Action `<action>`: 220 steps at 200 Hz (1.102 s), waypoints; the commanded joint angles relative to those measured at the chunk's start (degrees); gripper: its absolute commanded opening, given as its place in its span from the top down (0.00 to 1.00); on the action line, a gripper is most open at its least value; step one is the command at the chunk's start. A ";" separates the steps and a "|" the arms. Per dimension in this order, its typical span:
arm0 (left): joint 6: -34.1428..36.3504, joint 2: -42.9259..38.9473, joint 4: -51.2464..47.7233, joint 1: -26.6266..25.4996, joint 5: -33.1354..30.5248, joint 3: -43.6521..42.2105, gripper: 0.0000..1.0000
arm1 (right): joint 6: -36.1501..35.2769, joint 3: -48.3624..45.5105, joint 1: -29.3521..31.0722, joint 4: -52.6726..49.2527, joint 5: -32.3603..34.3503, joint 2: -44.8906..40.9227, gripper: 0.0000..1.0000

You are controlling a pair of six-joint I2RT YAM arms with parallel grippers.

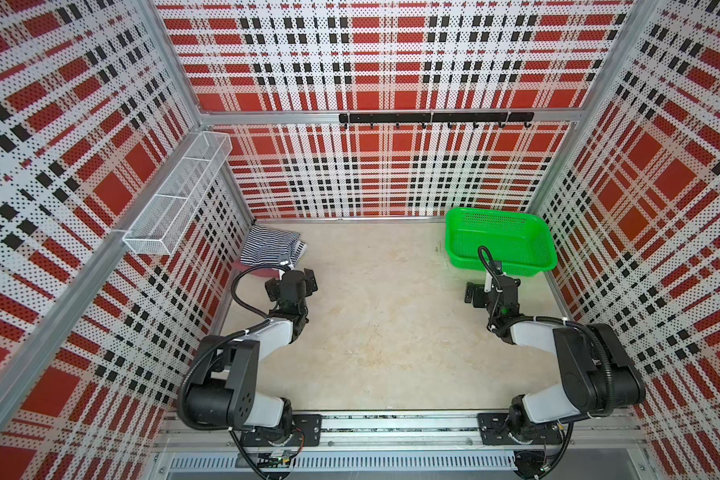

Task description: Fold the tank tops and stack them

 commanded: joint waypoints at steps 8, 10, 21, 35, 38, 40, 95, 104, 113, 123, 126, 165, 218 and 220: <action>5.53 4.63 10.79 0.69 -0.83 0.73 0.02 | -1.82 -1.23 -0.64 9.44 3.45 -0.75 0.00; 5.69 4.84 10.96 0.74 -0.74 0.73 0.02 | -2.04 -1.39 -0.64 9.82 3.80 -0.82 0.00; 6.53 5.52 13.46 0.90 -0.36 -0.03 0.02 | -3.47 -2.76 -0.70 13.10 5.08 -1.02 0.00; 6.53 6.21 18.46 2.13 0.84 -2.07 0.02 | -5.01 -3.51 -0.98 16.21 5.46 -0.60 0.00; 6.09 6.44 18.82 2.63 1.09 -2.28 0.02 | -5.30 -3.76 -1.06 16.99 5.66 -0.43 0.00; 5.67 6.57 18.86 2.98 1.35 -2.38 0.02 | -5.42 -4.00 -1.12 17.67 5.58 -0.19 0.00; 3.56 3.72 26.23 6.11 6.09 -8.41 0.02 | -2.36 -13.43 -5.29 38.63 -0.62 3.86 0.00; 3.52 3.21 28.30 5.98 5.93 -9.73 0.02 | -2.12 -13.63 -5.50 40.40 -0.66 4.39 0.00; 3.56 2.53 31.48 6.04 6.06 -11.93 0.02 | -1.58 -12.85 -5.55 35.77 -0.45 2.71 0.00; 3.35 2.06 36.38 6.18 5.90 -15.45 0.02 | -2.21 -13.43 -5.55 40.38 -0.56 4.44 0.00; 2.93 2.06 38.29 6.30 5.92 -16.76 0.02 | -2.23 -13.41 -5.56 40.42 -0.58 4.47 0.00; 3.88 5.26 49.24 5.58 3.78 -20.05 0.02 | -2.11 -12.84 -5.47 37.21 -0.99 3.44 0.00; 3.97 5.82 51.05 5.60 4.04 -20.26 0.02 | -2.76 -12.77 -5.28 38.29 -0.75 4.07 0.00; 3.96 5.84 51.06 5.61 4.04 -20.25 0.02 | -2.76 -12.76 -5.29 38.15 -0.72 4.05 0.00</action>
